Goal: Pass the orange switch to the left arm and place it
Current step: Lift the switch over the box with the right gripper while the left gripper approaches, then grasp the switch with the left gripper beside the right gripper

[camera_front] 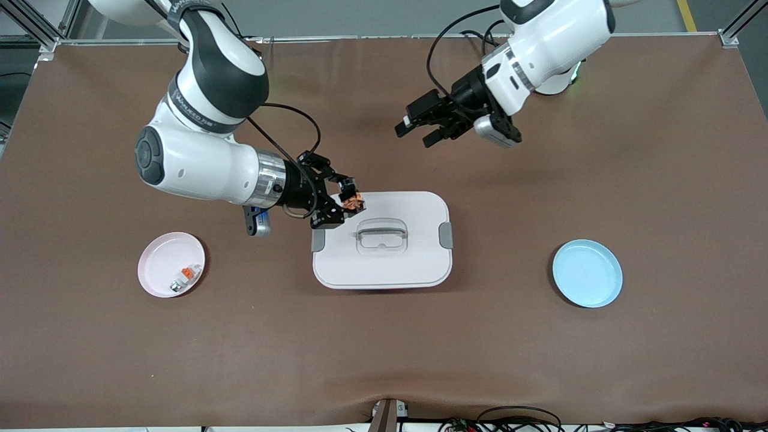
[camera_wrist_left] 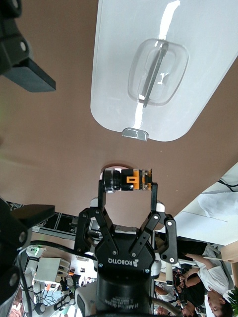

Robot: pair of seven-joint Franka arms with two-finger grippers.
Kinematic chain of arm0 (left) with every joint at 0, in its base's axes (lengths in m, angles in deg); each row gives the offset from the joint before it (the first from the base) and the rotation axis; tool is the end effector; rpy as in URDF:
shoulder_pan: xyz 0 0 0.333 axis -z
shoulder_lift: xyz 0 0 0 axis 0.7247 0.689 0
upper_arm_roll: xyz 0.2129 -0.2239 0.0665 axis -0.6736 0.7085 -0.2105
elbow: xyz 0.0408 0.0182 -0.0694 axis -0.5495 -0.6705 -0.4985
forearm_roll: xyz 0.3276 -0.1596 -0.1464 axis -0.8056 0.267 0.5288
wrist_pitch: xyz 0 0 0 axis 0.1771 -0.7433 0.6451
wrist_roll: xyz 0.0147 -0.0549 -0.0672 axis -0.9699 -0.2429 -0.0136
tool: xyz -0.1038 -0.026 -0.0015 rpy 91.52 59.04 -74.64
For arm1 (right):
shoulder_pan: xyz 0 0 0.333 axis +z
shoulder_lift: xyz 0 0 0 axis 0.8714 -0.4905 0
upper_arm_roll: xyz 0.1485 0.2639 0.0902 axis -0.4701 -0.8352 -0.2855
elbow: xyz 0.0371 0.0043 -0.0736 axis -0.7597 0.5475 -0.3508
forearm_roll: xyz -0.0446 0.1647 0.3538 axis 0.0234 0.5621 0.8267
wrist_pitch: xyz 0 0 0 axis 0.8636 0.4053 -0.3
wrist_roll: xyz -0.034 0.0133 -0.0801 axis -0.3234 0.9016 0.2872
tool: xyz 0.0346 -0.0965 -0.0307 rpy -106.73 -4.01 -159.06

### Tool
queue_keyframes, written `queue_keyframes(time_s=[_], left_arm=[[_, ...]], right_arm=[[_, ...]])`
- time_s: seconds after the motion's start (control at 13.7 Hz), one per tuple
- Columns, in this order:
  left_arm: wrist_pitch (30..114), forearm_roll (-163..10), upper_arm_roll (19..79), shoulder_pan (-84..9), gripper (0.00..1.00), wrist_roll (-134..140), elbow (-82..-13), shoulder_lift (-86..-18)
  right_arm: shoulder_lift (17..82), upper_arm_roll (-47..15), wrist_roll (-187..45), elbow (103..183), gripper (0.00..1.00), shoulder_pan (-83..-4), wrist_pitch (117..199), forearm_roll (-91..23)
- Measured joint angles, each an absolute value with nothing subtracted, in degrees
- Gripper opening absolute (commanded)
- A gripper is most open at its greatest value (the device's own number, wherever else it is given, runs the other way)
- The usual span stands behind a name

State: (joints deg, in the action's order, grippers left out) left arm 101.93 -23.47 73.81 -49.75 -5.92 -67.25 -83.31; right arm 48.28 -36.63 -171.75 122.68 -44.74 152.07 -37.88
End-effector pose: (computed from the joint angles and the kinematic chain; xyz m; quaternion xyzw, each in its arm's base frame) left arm 0.4403 -0.3640 0.5160 0.8875 0.1432 0.0513 0.4350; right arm 0.5989 0.3645 0.5006 -0.7437 0.5820 0.2651 0.1948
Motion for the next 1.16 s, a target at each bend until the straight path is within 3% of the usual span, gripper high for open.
queue_keyframes(time_s=[0.29,0.73,1.16], left_arm=[[107.20,-23.47,77.41,-49.53,1.00,-5.93,-66.80,-80.57],[111.65,-23.47,77.41,-49.75,1.00,-6.01,-62.85,-75.60],[113.62,-23.47,77.60,-48.90,1.00,-6.01,-63.02,-73.26]], right_arm=[[48.29,-36.69,-173.43,121.67,0.00,-41.99,151.14,-38.19],[50.04,-36.70,-173.89,120.84,0.00,-39.16,143.01,-39.13],[52.30,-35.91,-176.09,120.61,0.00,-39.20,142.11,-39.56]])
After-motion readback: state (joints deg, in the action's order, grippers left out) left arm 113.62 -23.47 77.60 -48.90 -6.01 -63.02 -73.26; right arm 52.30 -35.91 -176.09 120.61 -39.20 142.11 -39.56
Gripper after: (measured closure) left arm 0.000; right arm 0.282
